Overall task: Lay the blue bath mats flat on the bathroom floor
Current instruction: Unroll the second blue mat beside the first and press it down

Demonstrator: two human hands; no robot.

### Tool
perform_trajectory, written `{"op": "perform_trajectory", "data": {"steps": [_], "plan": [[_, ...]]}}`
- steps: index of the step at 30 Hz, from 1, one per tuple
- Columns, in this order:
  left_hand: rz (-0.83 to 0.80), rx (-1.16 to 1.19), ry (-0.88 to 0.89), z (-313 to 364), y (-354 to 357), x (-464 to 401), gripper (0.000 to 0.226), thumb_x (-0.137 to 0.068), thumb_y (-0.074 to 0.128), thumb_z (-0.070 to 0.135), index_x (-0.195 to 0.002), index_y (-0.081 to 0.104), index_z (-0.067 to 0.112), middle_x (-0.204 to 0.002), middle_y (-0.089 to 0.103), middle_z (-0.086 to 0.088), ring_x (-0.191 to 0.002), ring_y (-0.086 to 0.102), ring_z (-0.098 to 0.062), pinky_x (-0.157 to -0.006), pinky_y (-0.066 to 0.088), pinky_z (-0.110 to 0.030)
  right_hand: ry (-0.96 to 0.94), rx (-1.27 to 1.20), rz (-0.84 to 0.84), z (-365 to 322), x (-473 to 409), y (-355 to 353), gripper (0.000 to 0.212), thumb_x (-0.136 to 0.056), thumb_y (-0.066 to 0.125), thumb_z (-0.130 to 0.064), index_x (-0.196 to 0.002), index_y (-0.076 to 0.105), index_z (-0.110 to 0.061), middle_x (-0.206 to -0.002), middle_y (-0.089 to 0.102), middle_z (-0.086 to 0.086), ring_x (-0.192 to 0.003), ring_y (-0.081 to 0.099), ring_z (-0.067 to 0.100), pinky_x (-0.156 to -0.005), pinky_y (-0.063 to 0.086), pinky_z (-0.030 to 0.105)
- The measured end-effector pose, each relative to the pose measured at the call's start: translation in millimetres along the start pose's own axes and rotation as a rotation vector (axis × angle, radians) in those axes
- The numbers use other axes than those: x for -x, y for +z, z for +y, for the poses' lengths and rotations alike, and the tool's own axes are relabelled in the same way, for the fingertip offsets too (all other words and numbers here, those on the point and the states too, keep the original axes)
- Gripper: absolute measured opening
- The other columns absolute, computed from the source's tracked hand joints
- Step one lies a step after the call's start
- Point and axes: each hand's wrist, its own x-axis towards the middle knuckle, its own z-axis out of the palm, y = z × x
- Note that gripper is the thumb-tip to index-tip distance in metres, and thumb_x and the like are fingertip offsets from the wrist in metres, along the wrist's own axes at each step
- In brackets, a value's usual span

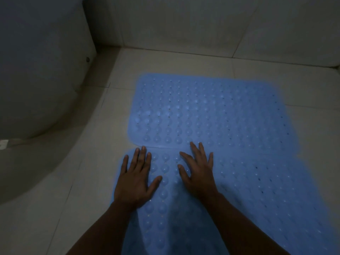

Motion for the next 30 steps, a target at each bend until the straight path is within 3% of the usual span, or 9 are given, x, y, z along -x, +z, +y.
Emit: {"op": "perform_trajectory", "data": {"steps": [5, 9, 10, 12, 14, 17, 19, 23, 30], "plan": [[-0.05, 0.05, 0.018, -1, -4, -1, 0.09, -0.098, 0.029, 0.073, -0.162, 0.014, 0.012, -0.171, 0.003, -0.008, -0.158, -0.004, -0.021, -0.126, 0.007, -0.056, -0.043, -0.012, -0.039, -16, -17, -1, 0.046, -0.095, 0.05, -0.049, -0.135, 0.059, -0.029, -0.161, 0.036, -0.001, -0.155, 0.017, 0.023, -0.121, 0.001, 0.061], [-0.168, 0.192, 0.03, -7, -20, -9, 0.09, -0.093, 0.02, 0.074, -0.163, 0.008, 0.02, -0.17, -0.01, 0.0, -0.157, -0.015, -0.016, -0.127, -0.007, -0.049, -0.017, -0.028, -0.195, -45, -50, -19, 0.04, -0.095, 0.047, -0.044, -0.125, 0.067, -0.027, -0.135, 0.064, -0.008, -0.138, 0.048, 0.016, -0.123, 0.012, 0.048], [-0.21, 0.249, 0.028, -12, -27, -14, 0.091, -0.089, 0.017, 0.075, -0.163, 0.013, 0.021, -0.17, -0.007, 0.001, -0.157, -0.01, -0.016, -0.127, -0.006, -0.046, 0.005, -0.038, -0.234, -56, -58, -24, 0.04, -0.094, 0.047, -0.043, -0.123, 0.068, -0.026, -0.13, 0.067, -0.006, -0.132, 0.055, 0.017, -0.122, 0.021, 0.045], [-0.219, 0.281, 0.048, -24, -45, -25, 0.087, -0.084, 0.021, 0.068, -0.154, 0.041, 0.021, -0.167, 0.022, -0.001, -0.156, 0.021, -0.021, -0.125, 0.02, -0.044, 0.064, -0.054, -0.321, -78, -68, -30, 0.041, -0.094, 0.046, -0.041, -0.124, 0.068, -0.023, -0.129, 0.067, 0.0, -0.123, 0.06, 0.023, -0.113, 0.038, 0.039], [-0.069, 0.21, 0.093, -33, -58, -31, 0.064, -0.088, 0.03, 0.052, -0.128, 0.069, 0.018, -0.141, 0.062, -0.007, -0.132, 0.058, -0.031, -0.103, 0.05, -0.044, 0.077, 0.004, -0.377, -99, -65, -26, 0.044, -0.097, 0.043, -0.037, -0.133, 0.062, -0.019, -0.137, 0.06, 0.005, -0.129, 0.054, 0.027, -0.111, 0.04, 0.039], [0.022, 0.192, 0.046, -32, -61, -31, 0.05, -0.089, 0.038, 0.037, -0.112, 0.076, 0.016, -0.119, 0.074, -0.006, -0.117, 0.067, -0.035, -0.084, 0.059, -0.046, 0.091, 0.165, -0.489, -112, -33, 5, 0.058, -0.102, 0.03, -0.039, -0.155, 0.031, -0.013, -0.164, 0.023, 0.012, -0.154, 0.015, 0.031, -0.123, 0.013, 0.052], [0.002, 0.154, 0.008, -28, -58, -28, 0.052, -0.086, 0.038, 0.036, -0.119, 0.073, 0.016, -0.125, 0.071, -0.006, -0.125, 0.062, -0.034, -0.087, 0.057, -0.047, 0.072, 0.223, -0.425, -109, -9, 25, 0.071, -0.102, 0.023, -0.052, -0.158, 0.021, -0.01, -0.168, 0.009, 0.014, -0.155, 0.005, 0.034, -0.12, 0.001, 0.057], [0.055, 0.124, -0.053, -33, -51, -23, 0.051, -0.09, 0.039, 0.034, -0.129, 0.067, 0.016, -0.136, 0.064, -0.007, -0.136, 0.052, -0.034, -0.097, 0.053, -0.048, 0.054, 0.252, -0.349, -104, 5, 38, 0.086, -0.098, 0.019, -0.07, -0.16, 0.009, -0.012, -0.169, -0.001, 0.008, -0.156, -0.004, 0.029, -0.122, 0.005, 0.058], [0.147, 0.131, -0.044, -54, -32, -21, 0.05, -0.1, 0.037, 0.039, -0.138, 0.061, 0.018, -0.145, 0.058, -0.005, -0.146, 0.04, -0.029, -0.104, 0.046, -0.044, 0.019, 0.203, -0.21, -106, 6, 39, 0.09, -0.095, 0.032, -0.071, -0.16, 0.016, -0.011, -0.169, 0.006, 0.007, -0.156, 0.002, 0.026, -0.122, 0.012, 0.059]]}}
